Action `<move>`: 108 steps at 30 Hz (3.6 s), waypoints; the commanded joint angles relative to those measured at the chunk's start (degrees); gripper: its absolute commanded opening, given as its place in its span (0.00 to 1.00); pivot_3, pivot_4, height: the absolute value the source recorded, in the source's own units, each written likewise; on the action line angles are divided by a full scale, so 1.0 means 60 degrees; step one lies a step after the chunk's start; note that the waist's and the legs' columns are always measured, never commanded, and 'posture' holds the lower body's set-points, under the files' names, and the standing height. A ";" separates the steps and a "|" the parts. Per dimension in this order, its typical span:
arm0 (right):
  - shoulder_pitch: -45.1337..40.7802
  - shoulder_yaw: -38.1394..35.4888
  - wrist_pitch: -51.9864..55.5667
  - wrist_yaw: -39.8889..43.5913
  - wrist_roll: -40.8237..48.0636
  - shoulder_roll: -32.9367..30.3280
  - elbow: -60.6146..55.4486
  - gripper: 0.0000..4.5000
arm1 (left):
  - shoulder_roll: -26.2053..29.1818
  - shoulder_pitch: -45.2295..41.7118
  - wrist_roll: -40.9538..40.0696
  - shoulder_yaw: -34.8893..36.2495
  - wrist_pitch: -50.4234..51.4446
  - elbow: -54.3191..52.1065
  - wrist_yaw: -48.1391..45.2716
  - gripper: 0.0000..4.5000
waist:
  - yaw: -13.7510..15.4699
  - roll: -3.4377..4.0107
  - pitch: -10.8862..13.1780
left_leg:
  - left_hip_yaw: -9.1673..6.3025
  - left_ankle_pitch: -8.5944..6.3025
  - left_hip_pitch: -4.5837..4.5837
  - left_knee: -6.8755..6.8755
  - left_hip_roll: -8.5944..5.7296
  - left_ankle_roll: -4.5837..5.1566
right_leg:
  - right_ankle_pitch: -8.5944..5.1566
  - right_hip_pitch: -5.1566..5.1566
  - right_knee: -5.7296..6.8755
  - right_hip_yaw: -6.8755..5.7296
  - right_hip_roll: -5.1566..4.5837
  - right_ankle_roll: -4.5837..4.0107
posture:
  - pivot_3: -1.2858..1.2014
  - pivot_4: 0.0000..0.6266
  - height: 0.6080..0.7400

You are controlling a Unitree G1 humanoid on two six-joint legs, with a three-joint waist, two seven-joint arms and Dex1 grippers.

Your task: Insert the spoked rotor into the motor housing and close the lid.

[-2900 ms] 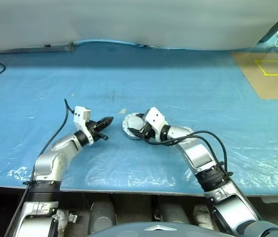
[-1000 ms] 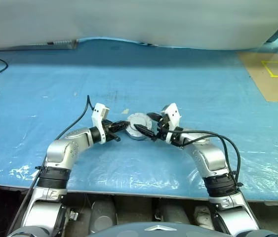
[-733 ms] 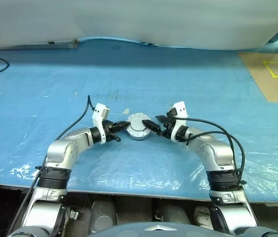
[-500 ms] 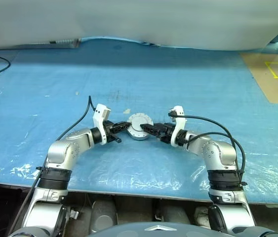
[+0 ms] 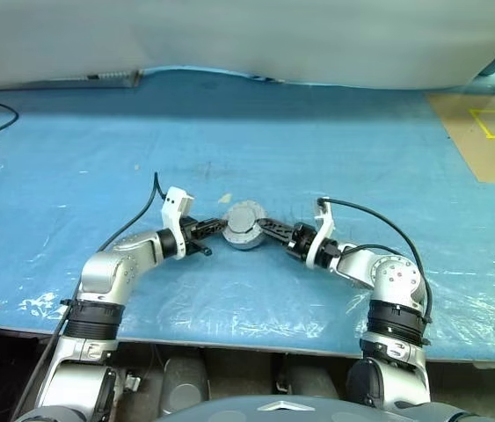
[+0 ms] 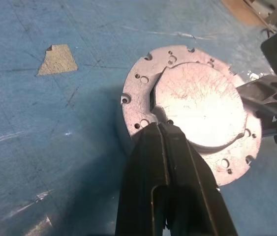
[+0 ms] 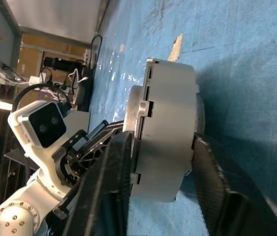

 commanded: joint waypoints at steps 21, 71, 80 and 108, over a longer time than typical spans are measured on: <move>-0.0767 -0.1657 0.0092 -0.1531 0.2278 0.1108 0.0072 0.25 | -0.1027 -0.0279 -0.1946 0.2370 0.0712 0.0657 0.0660 0.71 | -0.0062 0.0009 0.0003 | -0.0002 0.0004 -0.0055 -0.0020 0.0000 -0.0008 | 0.0007 -0.0070 0.0009 -0.0003 0.0007 0.0024 | 0.52 0.24 1.00; -0.0626 0.1507 -0.2218 -0.3371 0.4847 -0.0104 -0.0349 0.25 | -0.3630 -0.0348 -0.8061 0.4446 0.2083 0.1954 0.3302 0.53 | 0.0031 0.0002 0.0005 | -0.0049 0.0005 -0.0184 0.0110 -0.0005 -0.0010 | 0.0064 -0.0117 0.0039 -0.0019 0.0007 0.0111 | 0.52 0.24 1.00; -0.0086 0.6504 -0.6375 0.0402 -0.1668 -0.2921 -0.1890 0.93 | -0.3084 -0.1190 -0.7037 0.4452 0.1045 0.2935 0.3273 0.53 | 0.0069 -0.0005 0.0006 | -0.0072 0.0005 -0.0198 0.0146 -0.0004 -0.0009 | 0.0078 -0.0105 0.0038 -0.0029 0.0009 0.0125 | 0.52 0.24 1.00; 0.0976 0.7063 -1.1400 0.0998 -0.6813 -0.2331 0.0218 1.00 | -0.1577 -0.7058 -0.1814 0.5290 -0.3709 1.2235 0.2563 0.76 | 0.0122 -0.0070 0.0038 | -0.0121 0.0018 -0.0235 0.0212 -0.0010 0.0018 | 0.0119 -0.0095 0.0047 -0.0045 0.0006 0.0107 | 0.52 0.24 1.00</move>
